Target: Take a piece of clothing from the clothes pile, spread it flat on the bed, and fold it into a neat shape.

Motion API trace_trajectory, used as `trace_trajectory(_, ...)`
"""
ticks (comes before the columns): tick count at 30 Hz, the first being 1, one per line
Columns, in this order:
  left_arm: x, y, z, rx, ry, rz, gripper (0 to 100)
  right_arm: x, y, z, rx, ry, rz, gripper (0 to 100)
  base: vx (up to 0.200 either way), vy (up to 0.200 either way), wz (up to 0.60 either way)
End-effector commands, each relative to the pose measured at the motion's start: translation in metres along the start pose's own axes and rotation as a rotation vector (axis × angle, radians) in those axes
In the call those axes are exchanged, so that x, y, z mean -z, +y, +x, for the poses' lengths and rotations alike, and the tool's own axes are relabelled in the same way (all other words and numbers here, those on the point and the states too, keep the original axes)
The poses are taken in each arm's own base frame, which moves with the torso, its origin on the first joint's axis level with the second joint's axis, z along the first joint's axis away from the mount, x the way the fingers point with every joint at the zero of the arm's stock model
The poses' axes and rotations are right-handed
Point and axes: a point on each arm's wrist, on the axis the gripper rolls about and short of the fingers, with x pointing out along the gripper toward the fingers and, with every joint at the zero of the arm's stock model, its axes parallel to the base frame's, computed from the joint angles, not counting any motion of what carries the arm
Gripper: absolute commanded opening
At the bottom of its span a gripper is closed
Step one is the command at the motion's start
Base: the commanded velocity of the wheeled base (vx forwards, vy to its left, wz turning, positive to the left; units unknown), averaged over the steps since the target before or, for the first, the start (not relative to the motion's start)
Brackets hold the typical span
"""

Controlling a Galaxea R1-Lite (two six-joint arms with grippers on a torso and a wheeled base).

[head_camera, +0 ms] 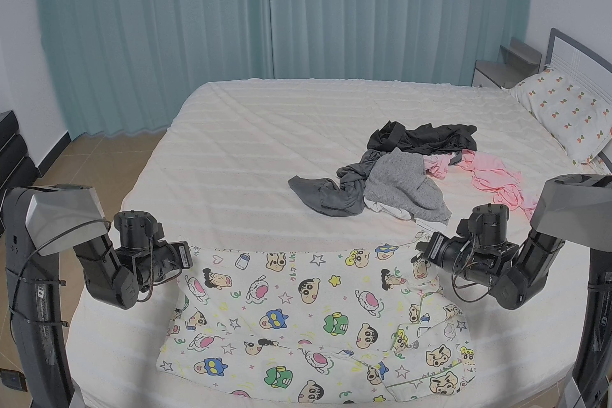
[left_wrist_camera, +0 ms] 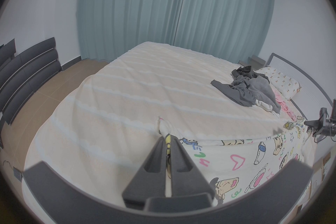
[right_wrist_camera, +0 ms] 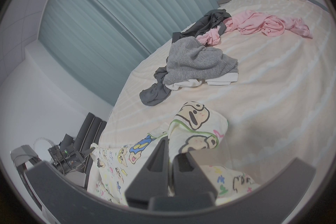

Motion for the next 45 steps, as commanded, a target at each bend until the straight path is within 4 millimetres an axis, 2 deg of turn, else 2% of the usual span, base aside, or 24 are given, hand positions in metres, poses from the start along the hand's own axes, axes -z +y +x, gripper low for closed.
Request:
trace_trajectory(1,0.011,0.002,-0.013,-0.002,0.012,0.005,0,0.008,0.0,-0.022,-0.014,0.017,-0.033,0,0.0,0.0,0.0)
trace_trajectory(9,0.026,0.005,-0.032,0.001,0.021,0.013,0,0.033,-0.013,-0.049,-0.023,0.047,-0.125,0,0.0,0.0,0.0)
trace_trajectory(18,0.053,0.008,-0.06,0.036,0.099,0.011,0,0.073,-0.029,-0.081,0.007,0.213,-0.247,0,0.0,0.0,0.0)
trace_trajectory(23,0.065,0.009,-0.067,0.031,0.16,0.021,0,0.087,-0.034,-0.086,0.034,0.284,-0.268,0,0.0,0.0,0.0)
trace_trajectory(29,0.093,0.014,-0.077,0.06,0.281,0.09,0,0.108,-0.039,-0.091,0.065,0.392,-0.282,0,0.0,0.0,0.0)
trace_trajectory(35,0.104,0.017,-0.079,0.057,0.292,0.091,0,0.11,-0.041,-0.093,0.103,0.398,-0.283,0,0.0,0.0,0.0)
trace_trajectory(36,0.104,0.017,-0.08,0.056,0.295,0.091,0,0.111,-0.043,-0.092,0.124,0.395,-0.284,100,0.0,0.0,0.0)
trace_trajectory(37,0.105,0.017,-0.081,0.054,0.3,0.088,0,0.112,-0.044,-0.092,0.145,0.394,-0.284,100,0.0,0.0,0.0)
trace_trajectory(38,0.105,0.017,-0.082,0.055,0.303,0.086,100,0.113,-0.046,-0.092,0.163,0.393,-0.285,100,0.0,0.0,0.0)
trace_trajectory(45,0.103,0.019,-0.083,0.049,0.297,0.069,100,0.111,-0.045,-0.092,0.198,0.365,-0.276,100,0.0,0.0,0.0)
